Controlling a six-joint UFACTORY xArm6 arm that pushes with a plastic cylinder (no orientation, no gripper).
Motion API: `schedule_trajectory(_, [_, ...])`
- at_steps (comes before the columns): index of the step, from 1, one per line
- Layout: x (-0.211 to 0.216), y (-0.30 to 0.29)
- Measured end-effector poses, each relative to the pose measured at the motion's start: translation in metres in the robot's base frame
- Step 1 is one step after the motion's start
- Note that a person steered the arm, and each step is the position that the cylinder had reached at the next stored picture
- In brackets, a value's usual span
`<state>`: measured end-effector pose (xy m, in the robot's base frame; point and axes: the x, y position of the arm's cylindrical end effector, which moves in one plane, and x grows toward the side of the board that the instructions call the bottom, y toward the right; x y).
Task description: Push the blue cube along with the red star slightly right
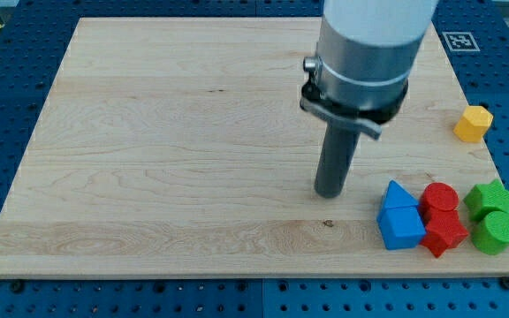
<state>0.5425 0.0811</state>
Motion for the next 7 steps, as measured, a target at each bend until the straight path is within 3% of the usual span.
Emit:
schedule_trajectory(1, [0.040,0.000])
schedule_trajectory(2, [0.054,0.004])
schedule_trajectory(7, [0.039,0.022])
